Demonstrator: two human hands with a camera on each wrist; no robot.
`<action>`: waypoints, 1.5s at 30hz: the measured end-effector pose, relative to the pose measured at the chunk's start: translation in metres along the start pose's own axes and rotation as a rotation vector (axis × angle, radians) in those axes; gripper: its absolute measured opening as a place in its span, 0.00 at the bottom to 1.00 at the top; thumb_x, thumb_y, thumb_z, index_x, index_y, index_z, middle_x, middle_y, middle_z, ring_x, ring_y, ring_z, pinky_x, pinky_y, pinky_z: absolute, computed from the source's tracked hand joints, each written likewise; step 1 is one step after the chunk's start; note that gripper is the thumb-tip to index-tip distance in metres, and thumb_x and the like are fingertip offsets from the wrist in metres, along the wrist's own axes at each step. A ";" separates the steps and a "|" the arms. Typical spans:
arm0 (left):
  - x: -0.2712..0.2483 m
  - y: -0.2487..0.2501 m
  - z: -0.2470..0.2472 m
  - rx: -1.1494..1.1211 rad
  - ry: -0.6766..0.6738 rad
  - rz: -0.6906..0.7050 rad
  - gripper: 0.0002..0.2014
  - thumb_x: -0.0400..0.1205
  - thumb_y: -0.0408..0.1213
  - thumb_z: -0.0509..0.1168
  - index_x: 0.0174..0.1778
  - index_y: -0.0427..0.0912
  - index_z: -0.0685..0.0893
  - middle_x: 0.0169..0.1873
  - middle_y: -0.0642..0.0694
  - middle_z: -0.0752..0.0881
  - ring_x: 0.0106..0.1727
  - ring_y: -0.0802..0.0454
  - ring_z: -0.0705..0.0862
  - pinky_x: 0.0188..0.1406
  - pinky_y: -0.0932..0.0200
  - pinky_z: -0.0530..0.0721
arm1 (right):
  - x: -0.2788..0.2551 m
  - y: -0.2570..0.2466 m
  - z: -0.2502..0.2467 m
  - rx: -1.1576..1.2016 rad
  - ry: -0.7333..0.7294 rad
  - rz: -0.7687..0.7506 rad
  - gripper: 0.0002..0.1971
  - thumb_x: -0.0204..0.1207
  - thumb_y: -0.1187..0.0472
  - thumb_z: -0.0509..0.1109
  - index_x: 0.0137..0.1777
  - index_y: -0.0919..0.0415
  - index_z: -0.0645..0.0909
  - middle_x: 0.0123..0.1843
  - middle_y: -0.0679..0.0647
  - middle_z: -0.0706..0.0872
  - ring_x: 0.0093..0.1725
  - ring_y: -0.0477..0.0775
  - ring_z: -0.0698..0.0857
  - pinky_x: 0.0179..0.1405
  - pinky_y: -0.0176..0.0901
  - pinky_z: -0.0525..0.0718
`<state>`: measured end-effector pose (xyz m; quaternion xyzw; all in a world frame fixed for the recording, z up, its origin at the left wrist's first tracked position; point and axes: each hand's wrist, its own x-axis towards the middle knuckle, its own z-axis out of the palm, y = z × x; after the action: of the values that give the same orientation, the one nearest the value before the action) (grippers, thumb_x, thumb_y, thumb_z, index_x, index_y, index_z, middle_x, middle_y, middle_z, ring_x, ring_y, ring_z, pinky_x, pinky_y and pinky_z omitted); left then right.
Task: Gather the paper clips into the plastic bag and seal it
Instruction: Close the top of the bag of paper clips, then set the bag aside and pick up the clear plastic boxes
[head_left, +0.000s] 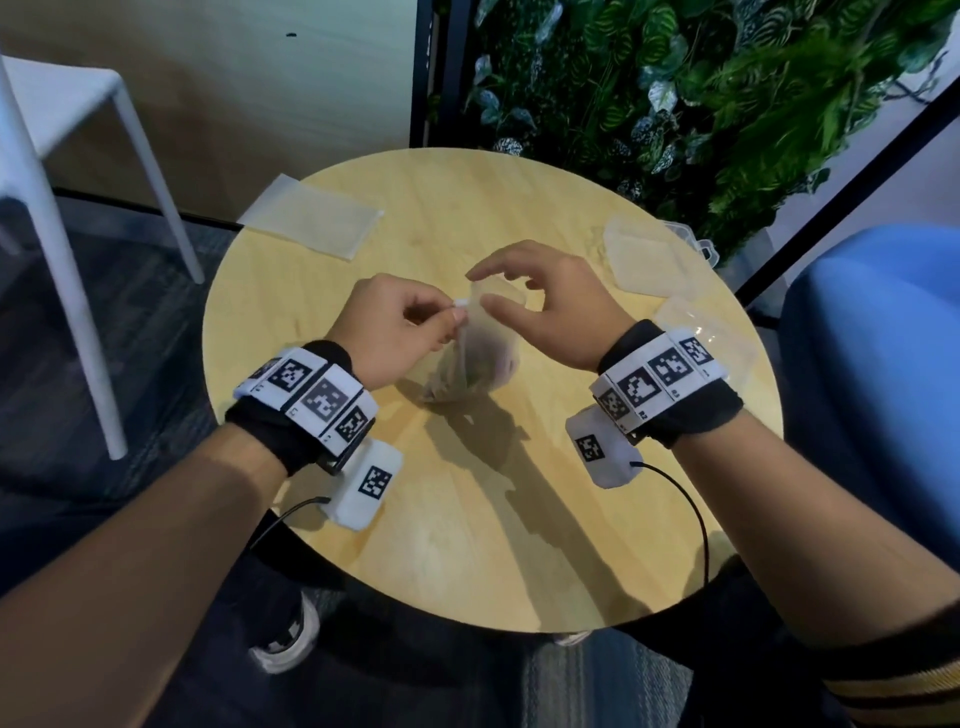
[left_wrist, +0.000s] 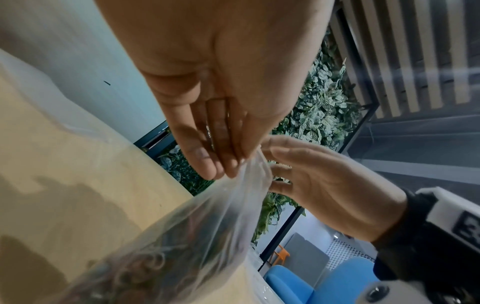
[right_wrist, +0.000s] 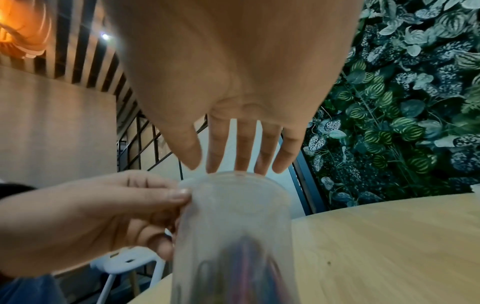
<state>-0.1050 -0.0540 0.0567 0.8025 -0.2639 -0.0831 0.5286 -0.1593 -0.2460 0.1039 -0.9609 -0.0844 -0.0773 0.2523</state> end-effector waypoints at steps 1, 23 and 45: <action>0.000 0.002 -0.001 -0.003 0.006 0.010 0.07 0.82 0.38 0.71 0.43 0.40 0.93 0.34 0.48 0.92 0.36 0.54 0.91 0.48 0.49 0.91 | 0.000 0.001 0.001 -0.037 0.002 -0.025 0.13 0.79 0.49 0.67 0.60 0.48 0.86 0.56 0.49 0.85 0.52 0.48 0.82 0.53 0.40 0.78; -0.021 -0.004 -0.063 -0.199 0.162 -0.304 0.05 0.82 0.30 0.70 0.42 0.38 0.91 0.36 0.36 0.92 0.36 0.43 0.93 0.37 0.55 0.92 | -0.006 0.007 0.039 0.055 0.194 -0.155 0.11 0.81 0.55 0.70 0.44 0.62 0.90 0.39 0.50 0.90 0.37 0.46 0.86 0.41 0.41 0.86; 0.190 -0.111 -0.057 0.681 -0.044 -0.497 0.31 0.75 0.40 0.76 0.75 0.44 0.75 0.68 0.36 0.82 0.61 0.35 0.84 0.53 0.49 0.84 | 0.042 0.217 -0.033 -0.682 -0.085 0.928 0.26 0.75 0.59 0.69 0.73 0.60 0.73 0.65 0.64 0.79 0.61 0.69 0.79 0.54 0.56 0.82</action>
<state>0.1165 -0.0713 0.0096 0.9686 -0.0859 -0.1335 0.1912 -0.0777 -0.4440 0.0380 -0.9265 0.3656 0.0572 -0.0676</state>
